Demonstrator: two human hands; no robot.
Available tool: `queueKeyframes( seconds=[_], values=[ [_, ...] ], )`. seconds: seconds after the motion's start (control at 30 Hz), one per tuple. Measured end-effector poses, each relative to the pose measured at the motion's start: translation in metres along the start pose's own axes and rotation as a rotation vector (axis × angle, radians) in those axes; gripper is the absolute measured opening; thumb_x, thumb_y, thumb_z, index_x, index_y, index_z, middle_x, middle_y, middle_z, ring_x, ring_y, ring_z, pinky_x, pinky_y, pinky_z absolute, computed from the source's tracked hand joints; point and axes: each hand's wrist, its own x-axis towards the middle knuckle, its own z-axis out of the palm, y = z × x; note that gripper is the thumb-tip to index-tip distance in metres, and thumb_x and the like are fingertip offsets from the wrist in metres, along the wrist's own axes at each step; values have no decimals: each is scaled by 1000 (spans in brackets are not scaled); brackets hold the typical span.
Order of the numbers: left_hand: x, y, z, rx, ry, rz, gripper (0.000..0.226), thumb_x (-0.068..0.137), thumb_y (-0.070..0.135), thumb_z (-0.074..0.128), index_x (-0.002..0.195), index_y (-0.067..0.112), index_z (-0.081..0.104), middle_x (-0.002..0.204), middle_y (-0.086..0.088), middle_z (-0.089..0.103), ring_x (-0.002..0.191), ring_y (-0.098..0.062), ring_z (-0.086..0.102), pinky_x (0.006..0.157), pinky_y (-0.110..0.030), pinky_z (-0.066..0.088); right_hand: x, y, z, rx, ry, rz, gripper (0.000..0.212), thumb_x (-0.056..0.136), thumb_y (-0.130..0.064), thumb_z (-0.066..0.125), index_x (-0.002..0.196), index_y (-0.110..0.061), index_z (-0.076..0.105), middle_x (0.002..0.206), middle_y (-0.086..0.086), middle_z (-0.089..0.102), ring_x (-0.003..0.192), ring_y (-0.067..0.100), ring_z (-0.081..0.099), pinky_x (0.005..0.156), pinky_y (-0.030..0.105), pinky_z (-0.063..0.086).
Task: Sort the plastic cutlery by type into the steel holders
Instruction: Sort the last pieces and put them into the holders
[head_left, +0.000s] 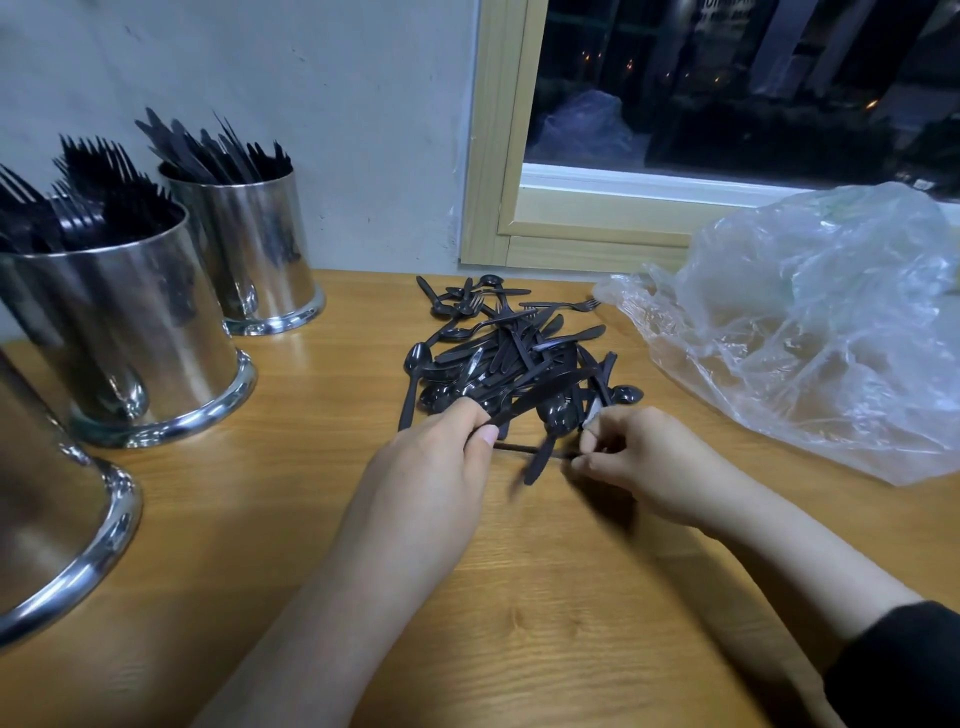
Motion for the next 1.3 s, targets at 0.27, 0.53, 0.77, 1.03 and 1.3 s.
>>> queueKeyframes(
  seconds=[0.27, 0.53, 0.77, 1.03, 1.3],
  values=[
    [0, -2, 1, -152, 126, 61, 28, 104, 38, 45, 82, 26, 56, 77, 8, 56, 81, -9, 52, 74, -31, 41, -33, -3, -35, 178, 231, -90, 11, 90, -29, 72, 79, -27, 73, 68, -10, 66, 57, -1, 53, 58, 17, 40],
    [-10, 12, 12, -322, -163, 41, 28, 103, 44, 44, 83, 32, 58, 69, 9, 65, 57, -11, 58, 59, -38, 49, -59, -23, -31, 436, 193, -188, 9, 87, -24, 73, 79, -25, 76, 65, -5, 65, 63, 7, 58, 62, 14, 44],
    [-1, 1, 22, -513, -152, -151, 33, 101, 44, 48, 93, 20, 69, 60, 5, 41, 54, -16, 36, 56, -36, 33, -16, 21, -18, 177, 341, 41, 25, 93, -45, 64, 84, -23, 71, 69, -3, 67, 63, 11, 61, 68, 33, 51],
    [4, -3, 22, -831, -132, -325, 21, 105, 37, 52, 98, 19, 61, 61, 7, 48, 48, -12, 28, 44, -26, 26, 35, 43, -8, -204, 213, 245, 35, 90, -56, 64, 87, -21, 65, 71, 0, 67, 71, 21, 65, 60, 31, 48],
    [10, -5, 21, -922, 30, -374, 33, 104, 38, 55, 93, 10, 69, 56, 1, 42, 45, -14, 40, 48, -30, 44, 37, 34, -13, -175, 139, 298, 21, 85, -34, 72, 80, -13, 71, 67, 1, 68, 66, 18, 65, 60, 31, 50]
  ],
)
